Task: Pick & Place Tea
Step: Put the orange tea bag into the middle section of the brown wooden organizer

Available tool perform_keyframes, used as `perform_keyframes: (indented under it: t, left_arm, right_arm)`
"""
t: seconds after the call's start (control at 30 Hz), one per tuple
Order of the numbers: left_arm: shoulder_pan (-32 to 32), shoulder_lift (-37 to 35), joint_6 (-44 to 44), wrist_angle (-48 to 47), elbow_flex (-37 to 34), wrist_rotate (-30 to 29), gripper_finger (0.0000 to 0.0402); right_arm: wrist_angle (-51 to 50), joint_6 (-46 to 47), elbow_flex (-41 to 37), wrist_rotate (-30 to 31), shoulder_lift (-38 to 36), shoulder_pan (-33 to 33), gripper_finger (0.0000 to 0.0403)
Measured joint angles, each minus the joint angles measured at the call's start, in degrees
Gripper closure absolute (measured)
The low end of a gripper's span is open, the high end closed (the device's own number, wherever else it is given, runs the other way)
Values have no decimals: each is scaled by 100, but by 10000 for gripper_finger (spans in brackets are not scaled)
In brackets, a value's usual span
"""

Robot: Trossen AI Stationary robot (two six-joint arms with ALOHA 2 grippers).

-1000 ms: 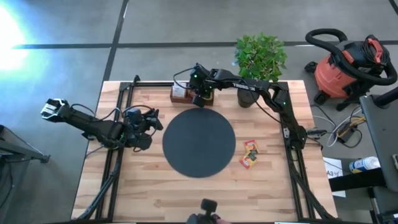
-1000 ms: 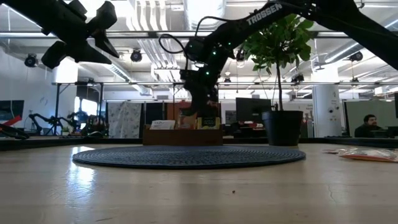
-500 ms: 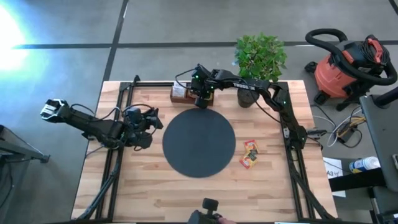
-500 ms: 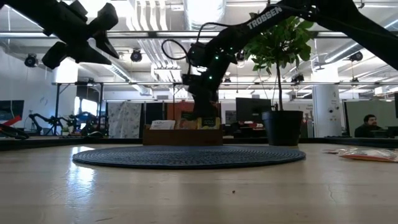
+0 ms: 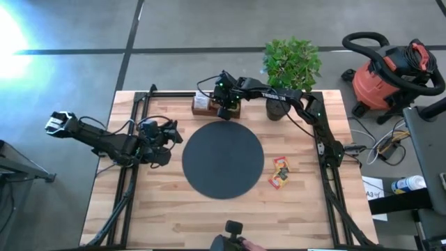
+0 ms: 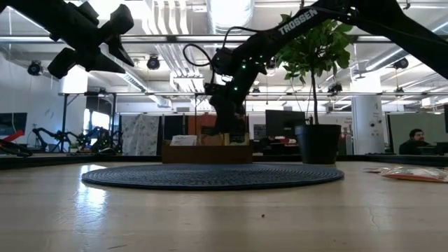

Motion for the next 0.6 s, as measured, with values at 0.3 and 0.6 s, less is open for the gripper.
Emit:
perform_keyframes:
  t: [0.3, 0.6]
  left_arm:
    - [10, 0, -19, 0, 0, 0, 284]
    - [63, 0, -21, 0, 0, 2, 284]
  right_arm:
    - [-188, -1, -28, -2, 0, 7, 359]
    - [-97, 1, 46, 325, -27, 7, 358]
